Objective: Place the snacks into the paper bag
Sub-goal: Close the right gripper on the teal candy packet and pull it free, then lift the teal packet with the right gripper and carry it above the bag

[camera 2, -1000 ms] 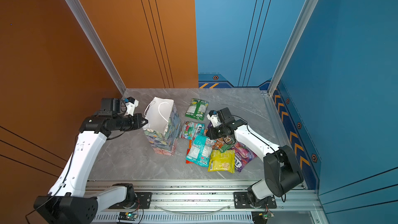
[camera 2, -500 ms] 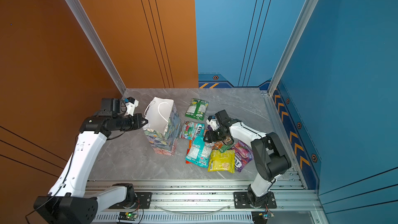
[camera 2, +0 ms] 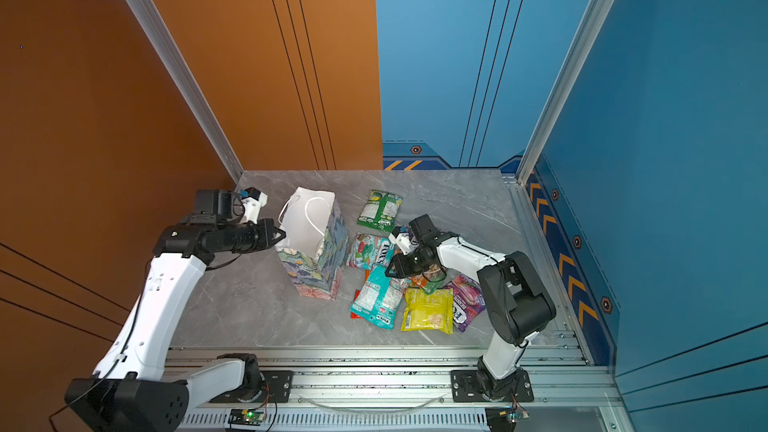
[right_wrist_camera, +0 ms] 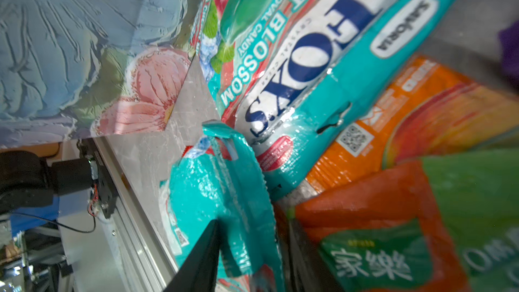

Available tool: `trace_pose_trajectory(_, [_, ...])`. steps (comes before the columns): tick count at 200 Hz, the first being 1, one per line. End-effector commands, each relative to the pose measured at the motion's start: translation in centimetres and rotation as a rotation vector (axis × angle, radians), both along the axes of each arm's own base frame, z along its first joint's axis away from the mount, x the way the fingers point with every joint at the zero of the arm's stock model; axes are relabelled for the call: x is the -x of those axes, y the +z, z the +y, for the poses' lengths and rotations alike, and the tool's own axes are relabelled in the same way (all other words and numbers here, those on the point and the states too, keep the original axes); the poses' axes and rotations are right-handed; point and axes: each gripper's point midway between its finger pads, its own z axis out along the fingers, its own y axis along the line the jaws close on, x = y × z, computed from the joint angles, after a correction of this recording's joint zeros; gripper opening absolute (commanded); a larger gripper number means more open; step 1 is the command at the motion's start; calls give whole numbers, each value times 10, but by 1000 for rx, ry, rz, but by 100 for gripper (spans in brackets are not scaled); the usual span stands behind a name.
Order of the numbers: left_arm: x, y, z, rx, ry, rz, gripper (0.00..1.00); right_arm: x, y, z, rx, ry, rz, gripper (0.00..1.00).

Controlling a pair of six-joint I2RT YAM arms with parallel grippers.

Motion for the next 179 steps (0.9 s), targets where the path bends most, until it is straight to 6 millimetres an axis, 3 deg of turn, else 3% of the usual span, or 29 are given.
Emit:
trace_pose_trajectory(1, [4, -4, -1, 16, -7, 15, 0, 3, -1, 6, -31, -11, 29, 7])
trace_pose_trajectory(6, [4, -3, -1, 16, -5, 12, 0, 1, 3, 8, -41, -14, 23, 0])
trace_pose_trajectory(19, [4, -3, -1, 16, -6, 11, 0, -4, 19, 13, -85, -28, 19, 0])
trace_pose_trajectory(44, [5, -1, -1, 16, -5, 6, 0, -15, 68, 24, -190, -50, -46, 0])
trace_pose_trajectory(67, [5, -1, 0, 14, -3, 5, 0, -21, 105, 24, -209, -73, -113, 0])
trace_pose_trajectory(179, [2, -1, -2, 33, 5, 5, 0, -42, 228, 12, -238, -360, -290, 0])
